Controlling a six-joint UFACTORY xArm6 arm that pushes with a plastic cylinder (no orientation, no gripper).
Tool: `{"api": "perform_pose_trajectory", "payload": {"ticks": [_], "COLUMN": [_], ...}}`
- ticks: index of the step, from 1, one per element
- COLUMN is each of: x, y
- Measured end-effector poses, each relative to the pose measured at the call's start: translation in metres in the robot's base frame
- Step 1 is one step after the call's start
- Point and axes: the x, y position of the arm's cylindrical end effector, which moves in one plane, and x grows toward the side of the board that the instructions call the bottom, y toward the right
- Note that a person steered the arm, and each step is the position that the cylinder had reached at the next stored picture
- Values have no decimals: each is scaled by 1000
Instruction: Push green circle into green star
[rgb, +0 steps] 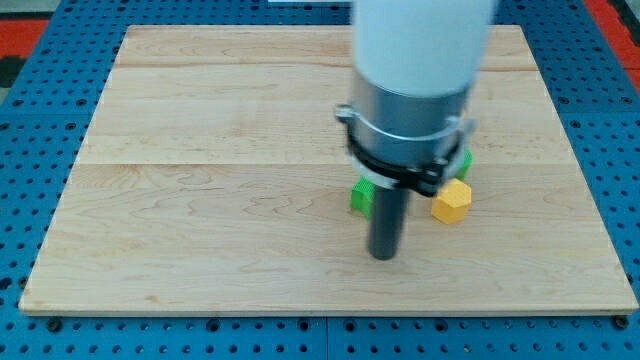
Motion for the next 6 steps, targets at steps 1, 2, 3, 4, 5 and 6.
{"api": "perform_pose_trajectory", "payload": {"ticks": [1, 2, 3, 4, 5, 6], "x": [-46, -107, -123, -134, -148, -171], "y": [83, 132, 131, 101, 61, 56]}}
